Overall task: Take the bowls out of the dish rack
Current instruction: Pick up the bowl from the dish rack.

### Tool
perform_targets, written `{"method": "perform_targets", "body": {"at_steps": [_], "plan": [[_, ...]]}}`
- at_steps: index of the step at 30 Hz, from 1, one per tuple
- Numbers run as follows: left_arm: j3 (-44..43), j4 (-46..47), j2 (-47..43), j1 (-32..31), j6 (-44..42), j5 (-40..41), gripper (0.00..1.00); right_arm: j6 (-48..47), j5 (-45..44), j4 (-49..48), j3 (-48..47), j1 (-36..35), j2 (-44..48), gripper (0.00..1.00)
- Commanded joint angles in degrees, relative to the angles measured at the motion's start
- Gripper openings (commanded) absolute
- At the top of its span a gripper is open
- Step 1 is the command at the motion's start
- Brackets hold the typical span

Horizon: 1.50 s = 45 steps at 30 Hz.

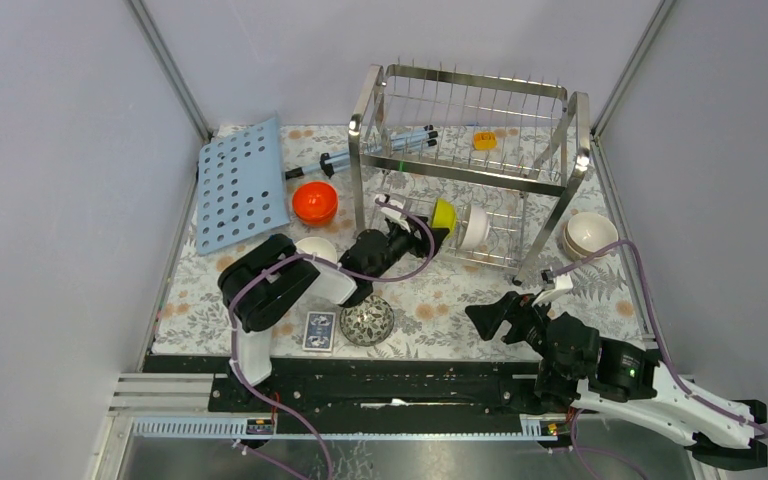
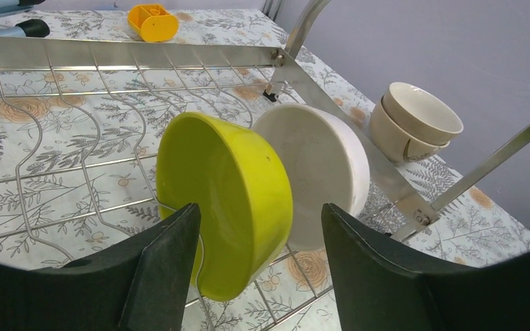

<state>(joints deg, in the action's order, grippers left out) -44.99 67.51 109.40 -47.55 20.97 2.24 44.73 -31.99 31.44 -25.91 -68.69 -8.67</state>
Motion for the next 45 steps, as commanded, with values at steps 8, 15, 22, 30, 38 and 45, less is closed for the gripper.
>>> {"method": "perform_targets", "body": {"at_steps": [8,15,22,30,38,45], "plan": [[-1.2,5.8,3.1,2.1,1.3,-5.1,0.57,-0.5,-1.4,-0.5,0.2,-0.2,0.0,0.91],[-1.9,7.3,4.5,2.3,2.1,-8.3,0.54,-0.2,-1.4,-0.3,0.3,-0.2,0.1,0.91],[-3.0,7.7,6.1,2.3,2.7,-10.0,0.50,0.0,-1.5,-0.2,0.2,-0.2,0.1,0.91],[-2.8,10.1,6.6,2.3,2.8,-10.9,0.21,0.0,-1.5,-0.2,0.3,-0.2,0.1,0.91],[-2.4,13.1,6.7,2.5,3.2,-12.0,0.00,0.1,-1.5,-0.2,0.4,-0.2,0.1,0.91],[-2.6,18.3,6.6,3.4,6.8,-14.2,0.00,0.2,-1.5,-0.2,0.5,-0.2,0.1,0.91]]}}
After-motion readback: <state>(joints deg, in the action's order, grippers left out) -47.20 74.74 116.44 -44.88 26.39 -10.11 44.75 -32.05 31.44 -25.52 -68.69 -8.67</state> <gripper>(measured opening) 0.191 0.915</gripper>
